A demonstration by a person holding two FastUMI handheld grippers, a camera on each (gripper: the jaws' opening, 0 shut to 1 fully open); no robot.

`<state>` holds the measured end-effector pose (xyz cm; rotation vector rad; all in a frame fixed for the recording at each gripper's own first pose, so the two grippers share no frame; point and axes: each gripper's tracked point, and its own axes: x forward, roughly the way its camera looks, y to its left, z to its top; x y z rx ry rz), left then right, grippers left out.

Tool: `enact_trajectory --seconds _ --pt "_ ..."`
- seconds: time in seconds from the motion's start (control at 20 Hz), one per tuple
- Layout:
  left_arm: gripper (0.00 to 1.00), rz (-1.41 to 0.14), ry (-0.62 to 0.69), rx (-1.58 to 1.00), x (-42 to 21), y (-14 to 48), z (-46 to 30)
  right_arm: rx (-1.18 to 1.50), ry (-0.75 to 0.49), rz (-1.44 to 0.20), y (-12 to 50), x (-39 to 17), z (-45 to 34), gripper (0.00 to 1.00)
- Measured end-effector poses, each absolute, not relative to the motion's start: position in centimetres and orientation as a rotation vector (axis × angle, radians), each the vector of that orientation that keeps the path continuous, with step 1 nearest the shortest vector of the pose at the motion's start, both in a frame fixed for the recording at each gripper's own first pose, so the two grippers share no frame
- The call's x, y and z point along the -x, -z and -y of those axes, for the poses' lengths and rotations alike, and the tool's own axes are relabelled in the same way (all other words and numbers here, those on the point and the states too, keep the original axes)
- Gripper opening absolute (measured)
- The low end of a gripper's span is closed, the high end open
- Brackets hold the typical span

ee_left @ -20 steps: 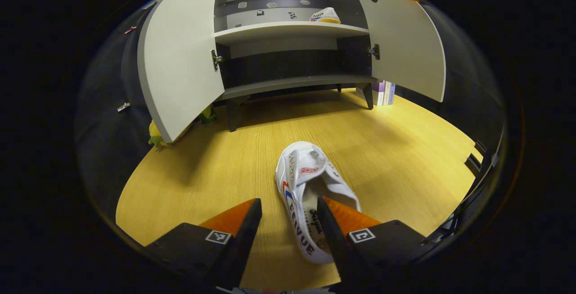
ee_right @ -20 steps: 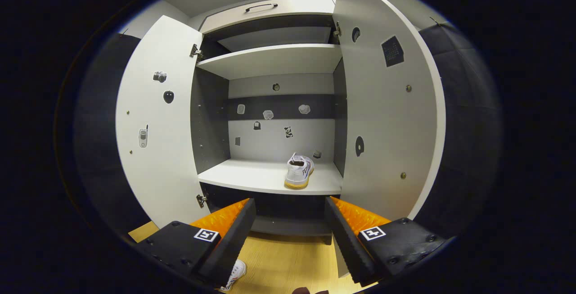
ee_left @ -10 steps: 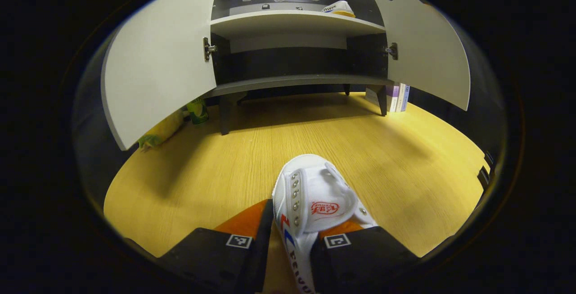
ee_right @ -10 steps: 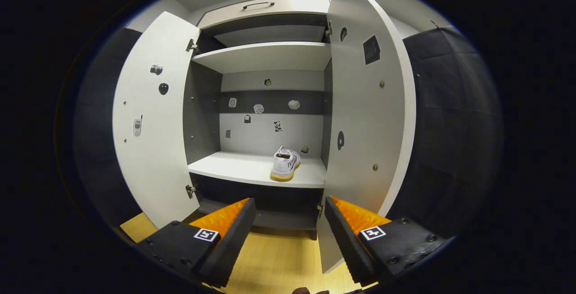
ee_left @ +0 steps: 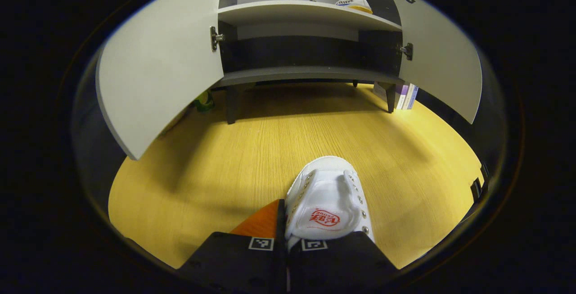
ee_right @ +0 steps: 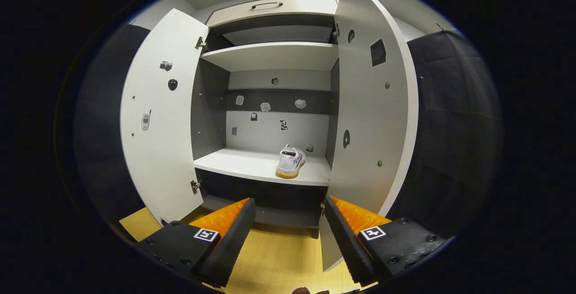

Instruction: Grab one shoe with the right hand and put it into the shoe cabinet, grab the other shoe with the left hand and put it into the shoe cabinet; then close the right door with the right hand and the left door with the left hand.

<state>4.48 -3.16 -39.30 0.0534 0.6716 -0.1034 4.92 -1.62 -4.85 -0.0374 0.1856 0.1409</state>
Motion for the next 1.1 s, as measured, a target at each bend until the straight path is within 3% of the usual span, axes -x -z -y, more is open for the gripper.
enact_trajectory --seconds 0.55,1.1 --pt "0.09 -0.608 -0.113 0.075 -4.9 23.3 3.2 0.021 -0.157 -0.169 3.5 -3.2 4.1 0.98" --pt "0.08 -0.410 -0.228 0.121 -17.1 6.9 3.9 -0.014 -0.120 -0.206 5.0 -2.7 10.1 0.98"
